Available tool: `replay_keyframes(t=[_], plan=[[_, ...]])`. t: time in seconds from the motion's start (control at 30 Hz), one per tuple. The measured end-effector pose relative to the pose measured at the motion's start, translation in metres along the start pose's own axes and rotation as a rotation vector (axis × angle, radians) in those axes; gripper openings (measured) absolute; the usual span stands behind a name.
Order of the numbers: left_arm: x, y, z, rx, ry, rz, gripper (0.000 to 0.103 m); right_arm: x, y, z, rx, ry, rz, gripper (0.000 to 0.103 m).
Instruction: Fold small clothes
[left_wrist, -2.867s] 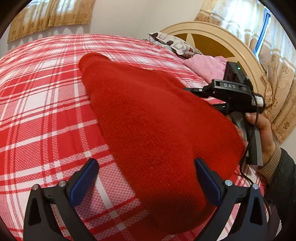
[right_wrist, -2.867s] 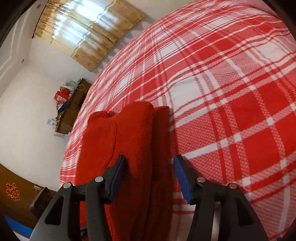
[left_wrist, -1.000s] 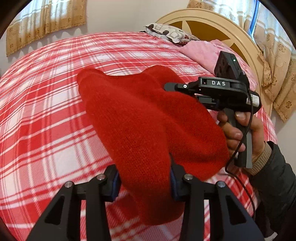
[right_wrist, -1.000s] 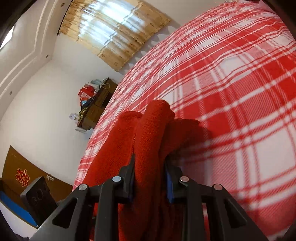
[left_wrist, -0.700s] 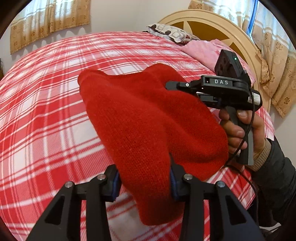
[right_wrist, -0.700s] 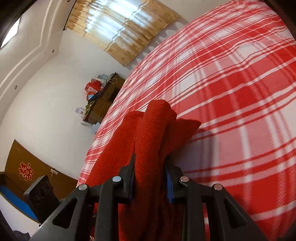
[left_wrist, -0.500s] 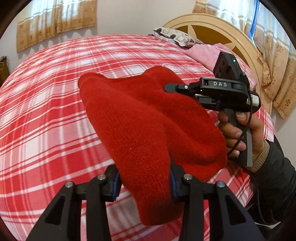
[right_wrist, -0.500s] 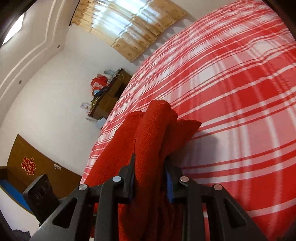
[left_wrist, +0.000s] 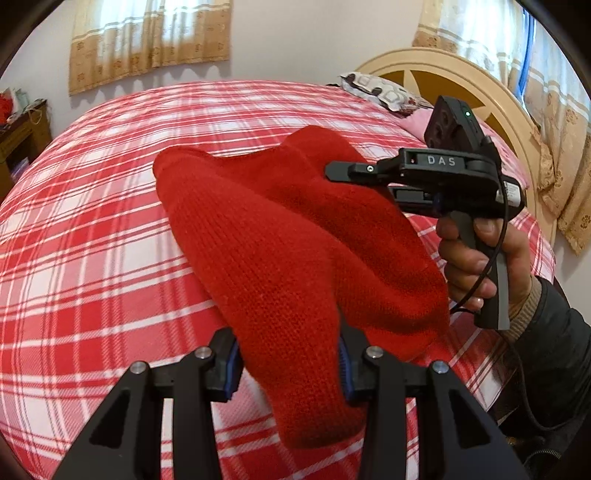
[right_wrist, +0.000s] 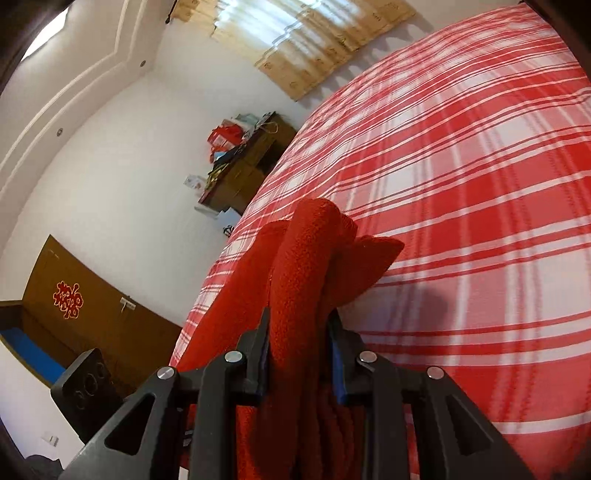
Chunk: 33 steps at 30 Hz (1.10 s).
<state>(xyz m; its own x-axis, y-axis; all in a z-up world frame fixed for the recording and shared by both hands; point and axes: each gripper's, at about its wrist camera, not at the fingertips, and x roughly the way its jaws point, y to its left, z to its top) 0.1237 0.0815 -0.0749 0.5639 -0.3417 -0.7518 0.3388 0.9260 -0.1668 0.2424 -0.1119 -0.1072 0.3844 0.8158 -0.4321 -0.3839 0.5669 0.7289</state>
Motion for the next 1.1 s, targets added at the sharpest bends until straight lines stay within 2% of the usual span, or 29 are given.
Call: replay_keyframes(t=[0.77,1.1], plan=[[-0.037,0.051,-0.042,-0.089,-0.034,0.127,0.042,0.097,0.058,-0.021,-0.055,0.127,0.059,0.027],[-0.035,0.066,-0.068,-0.154,-0.003,0.13,0.042,0.125,0.058,-0.023,-0.035,0.15,0.072,0.027]])
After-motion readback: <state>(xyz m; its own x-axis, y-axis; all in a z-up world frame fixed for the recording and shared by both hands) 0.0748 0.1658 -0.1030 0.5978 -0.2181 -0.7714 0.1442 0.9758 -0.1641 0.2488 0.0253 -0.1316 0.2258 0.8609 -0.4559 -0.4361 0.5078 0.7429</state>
